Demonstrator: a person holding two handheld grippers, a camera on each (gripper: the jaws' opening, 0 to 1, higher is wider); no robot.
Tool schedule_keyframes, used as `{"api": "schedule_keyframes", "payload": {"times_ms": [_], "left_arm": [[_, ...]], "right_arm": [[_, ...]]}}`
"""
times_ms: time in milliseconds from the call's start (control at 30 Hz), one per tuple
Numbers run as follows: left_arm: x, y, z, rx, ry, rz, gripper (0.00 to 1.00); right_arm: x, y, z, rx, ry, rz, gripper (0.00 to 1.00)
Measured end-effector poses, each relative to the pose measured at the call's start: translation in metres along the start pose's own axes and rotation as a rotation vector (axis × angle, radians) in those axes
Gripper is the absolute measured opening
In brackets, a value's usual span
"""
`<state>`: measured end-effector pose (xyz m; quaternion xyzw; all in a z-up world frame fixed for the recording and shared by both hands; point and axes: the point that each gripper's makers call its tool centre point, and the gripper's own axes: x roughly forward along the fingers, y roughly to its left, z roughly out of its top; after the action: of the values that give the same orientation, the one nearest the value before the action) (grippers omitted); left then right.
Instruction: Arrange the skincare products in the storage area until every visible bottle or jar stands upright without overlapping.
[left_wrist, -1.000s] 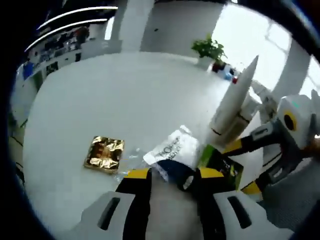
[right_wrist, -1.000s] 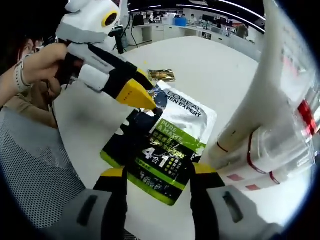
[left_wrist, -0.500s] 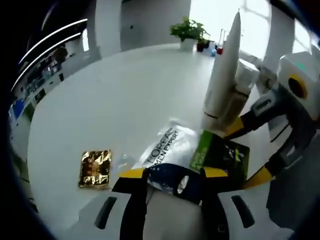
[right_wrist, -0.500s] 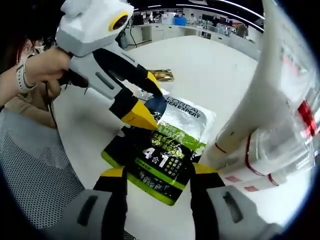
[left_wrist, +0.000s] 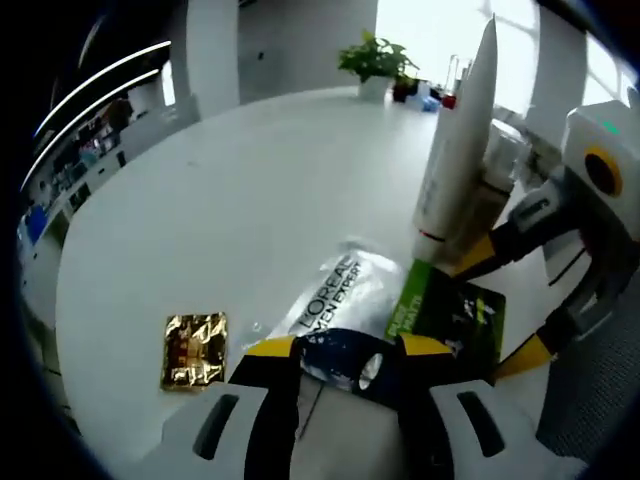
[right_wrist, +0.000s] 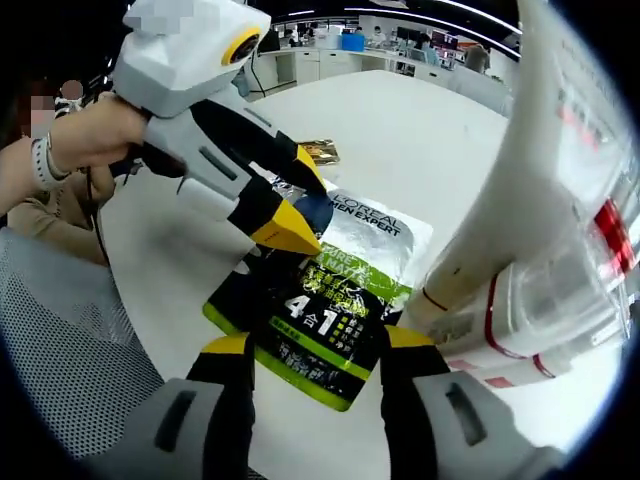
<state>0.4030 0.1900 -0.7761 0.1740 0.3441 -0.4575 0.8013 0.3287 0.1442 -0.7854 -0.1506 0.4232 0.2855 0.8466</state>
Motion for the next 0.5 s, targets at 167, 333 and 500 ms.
{"api": "schedule_keyframes", "payload": {"times_ms": [167, 333, 500], "left_arm": [[-0.006, -0.012, 0.003, 0.073, 0.004, -0.027, 0.37], [-0.005, -0.020, 0.003, 0.118, 0.018, -0.054, 0.38], [-0.001, -0.015, -0.005, 0.101, 0.052, -0.043, 0.39]], "right_arm": [[0.001, 0.000, 0.001, 0.000, 0.004, -0.001, 0.51], [0.000, 0.000, 0.001, -0.001, 0.002, -0.001, 0.51], [-0.001, 0.005, 0.003, -0.004, 0.002, 0.016, 0.55]]}}
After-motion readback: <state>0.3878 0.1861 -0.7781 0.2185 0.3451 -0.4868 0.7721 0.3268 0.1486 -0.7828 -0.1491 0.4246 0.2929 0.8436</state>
